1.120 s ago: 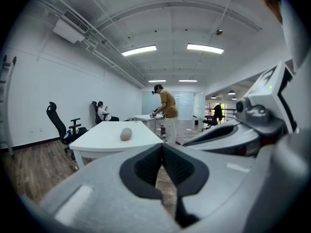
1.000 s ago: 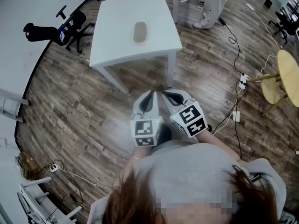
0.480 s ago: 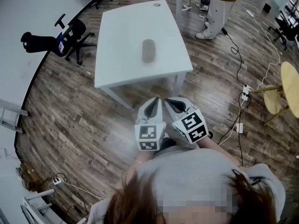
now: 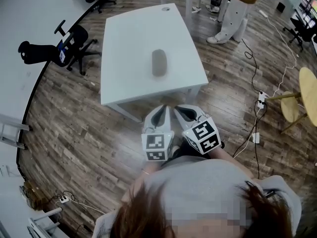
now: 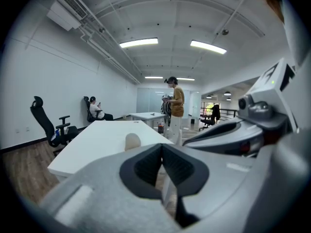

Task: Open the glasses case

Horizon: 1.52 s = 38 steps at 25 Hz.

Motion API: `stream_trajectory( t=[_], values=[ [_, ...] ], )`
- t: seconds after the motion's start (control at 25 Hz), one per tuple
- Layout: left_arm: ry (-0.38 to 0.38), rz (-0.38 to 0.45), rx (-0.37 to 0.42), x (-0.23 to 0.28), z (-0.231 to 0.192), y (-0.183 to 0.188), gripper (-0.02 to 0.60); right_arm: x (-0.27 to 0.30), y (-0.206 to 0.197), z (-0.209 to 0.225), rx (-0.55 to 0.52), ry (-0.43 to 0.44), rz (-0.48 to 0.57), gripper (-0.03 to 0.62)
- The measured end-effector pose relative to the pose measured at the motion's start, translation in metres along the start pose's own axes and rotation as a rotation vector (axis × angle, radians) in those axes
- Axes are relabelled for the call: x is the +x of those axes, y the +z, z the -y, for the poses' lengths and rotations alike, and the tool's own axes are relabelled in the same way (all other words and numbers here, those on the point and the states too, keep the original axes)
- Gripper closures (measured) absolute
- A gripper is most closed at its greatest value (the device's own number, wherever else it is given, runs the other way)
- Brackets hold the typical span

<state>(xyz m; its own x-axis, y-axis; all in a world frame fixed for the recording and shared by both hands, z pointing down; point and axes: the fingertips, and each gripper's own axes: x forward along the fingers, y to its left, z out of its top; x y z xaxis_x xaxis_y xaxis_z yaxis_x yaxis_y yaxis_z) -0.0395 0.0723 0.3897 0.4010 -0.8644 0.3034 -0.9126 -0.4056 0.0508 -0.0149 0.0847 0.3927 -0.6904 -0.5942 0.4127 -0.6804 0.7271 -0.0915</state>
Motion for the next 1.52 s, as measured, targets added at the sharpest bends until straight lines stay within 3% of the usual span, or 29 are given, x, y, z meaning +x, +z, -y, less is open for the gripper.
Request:
stream_trajectory(
  t=[0.4,1.24,1.52],
  values=[
    [0.013,-0.007,-0.003,0.045,-0.040,0.011,0.580,0.048,0.023,0.035,-0.002,0.011,0.002,0.589],
    [0.088,-0.020,-0.018,0.213,-0.136,0.069,0.580,0.185,0.099,0.166,-0.051,0.108,-0.023,0.589],
    [0.100,-0.041,-0.066,0.236,-0.156,0.073,0.580,0.212,0.106,0.186,-0.037,0.151,-0.040,0.589]
  ],
)
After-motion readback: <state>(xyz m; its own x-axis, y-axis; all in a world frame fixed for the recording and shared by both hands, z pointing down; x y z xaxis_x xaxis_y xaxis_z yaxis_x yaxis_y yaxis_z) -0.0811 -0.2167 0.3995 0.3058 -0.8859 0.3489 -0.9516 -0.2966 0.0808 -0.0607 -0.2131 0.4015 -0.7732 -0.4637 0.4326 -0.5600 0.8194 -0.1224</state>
